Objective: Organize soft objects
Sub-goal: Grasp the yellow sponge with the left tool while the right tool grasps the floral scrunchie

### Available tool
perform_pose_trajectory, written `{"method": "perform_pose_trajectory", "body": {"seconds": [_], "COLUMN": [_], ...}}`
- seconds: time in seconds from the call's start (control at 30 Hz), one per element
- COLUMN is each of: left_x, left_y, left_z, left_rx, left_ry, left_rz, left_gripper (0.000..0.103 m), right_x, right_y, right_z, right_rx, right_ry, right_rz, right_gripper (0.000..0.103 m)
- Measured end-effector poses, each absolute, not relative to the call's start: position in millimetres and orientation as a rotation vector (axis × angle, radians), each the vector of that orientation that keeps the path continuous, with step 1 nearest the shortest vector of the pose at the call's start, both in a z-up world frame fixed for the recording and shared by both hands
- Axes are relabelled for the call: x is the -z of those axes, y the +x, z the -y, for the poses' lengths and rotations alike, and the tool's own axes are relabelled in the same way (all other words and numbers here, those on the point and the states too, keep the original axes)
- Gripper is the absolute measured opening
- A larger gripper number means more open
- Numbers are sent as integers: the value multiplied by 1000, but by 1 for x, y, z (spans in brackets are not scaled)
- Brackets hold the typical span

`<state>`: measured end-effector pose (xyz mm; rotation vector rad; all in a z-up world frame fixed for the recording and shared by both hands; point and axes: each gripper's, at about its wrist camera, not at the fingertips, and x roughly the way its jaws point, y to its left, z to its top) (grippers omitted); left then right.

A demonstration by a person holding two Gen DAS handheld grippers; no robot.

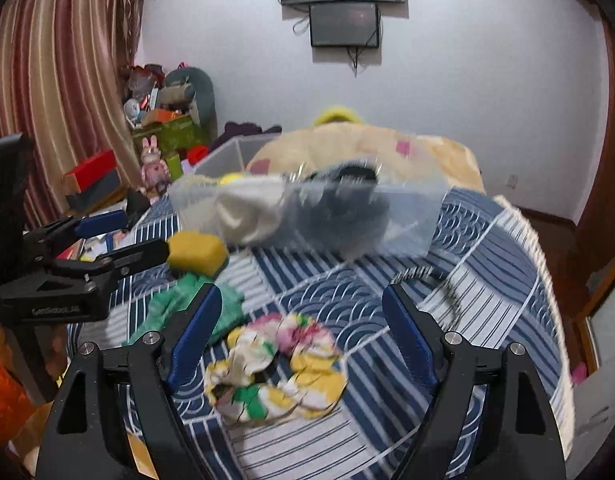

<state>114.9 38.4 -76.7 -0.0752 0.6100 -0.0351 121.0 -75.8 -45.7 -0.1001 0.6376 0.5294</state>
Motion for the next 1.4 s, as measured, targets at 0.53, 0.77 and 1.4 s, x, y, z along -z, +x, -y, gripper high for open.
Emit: {"method": "perform_pose_trajectory", "body": {"seconds": [0.53, 0.77, 1.4], "left_x": [107, 107, 24], "left_y": [150, 142, 106], "left_z": [-41, -43, -28], "left_rx": [57, 67, 107], "left_ry": [-187, -196, -140], "left_rz": [-728, -717, -472], "left_gripper": [65, 55, 53], "right_x": [88, 84, 12], "right_y": [108, 111, 124], "right_z": [64, 72, 114], "right_rx": [-542, -557, -457], "right_ry": [-146, -108, -24], "right_rz": [-739, -749, -542], "right_gripper": [58, 14, 10]}}
